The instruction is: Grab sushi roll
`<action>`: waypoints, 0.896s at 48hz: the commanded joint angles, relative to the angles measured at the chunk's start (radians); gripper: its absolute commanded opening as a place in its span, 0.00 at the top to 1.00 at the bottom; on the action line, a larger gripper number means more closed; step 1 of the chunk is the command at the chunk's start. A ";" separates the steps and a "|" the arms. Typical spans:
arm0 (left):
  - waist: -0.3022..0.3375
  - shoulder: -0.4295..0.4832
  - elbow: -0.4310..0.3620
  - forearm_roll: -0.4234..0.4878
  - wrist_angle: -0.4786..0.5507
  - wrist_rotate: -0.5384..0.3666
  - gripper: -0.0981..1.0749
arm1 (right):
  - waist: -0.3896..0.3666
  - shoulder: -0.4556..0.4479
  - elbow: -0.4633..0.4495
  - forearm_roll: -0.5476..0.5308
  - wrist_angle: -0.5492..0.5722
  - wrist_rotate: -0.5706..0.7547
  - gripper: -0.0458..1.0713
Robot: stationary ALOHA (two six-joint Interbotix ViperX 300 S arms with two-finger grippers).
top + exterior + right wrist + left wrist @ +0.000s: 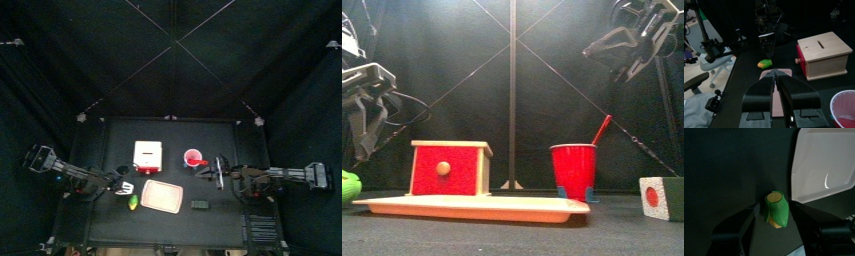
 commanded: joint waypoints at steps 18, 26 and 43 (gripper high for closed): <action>0.003 -0.058 -0.121 0.265 -0.008 0.009 0.18 | -0.003 0.005 -0.018 0.005 -0.008 -0.002 0.50; 0.020 -0.063 -0.158 0.503 -0.077 0.011 0.18 | -0.009 0.029 -0.034 0.006 -0.008 -0.002 0.50; 0.114 -0.063 -0.176 1.045 -0.272 0.008 0.18 | 0.015 0.107 -0.040 0.160 0.000 0.017 0.50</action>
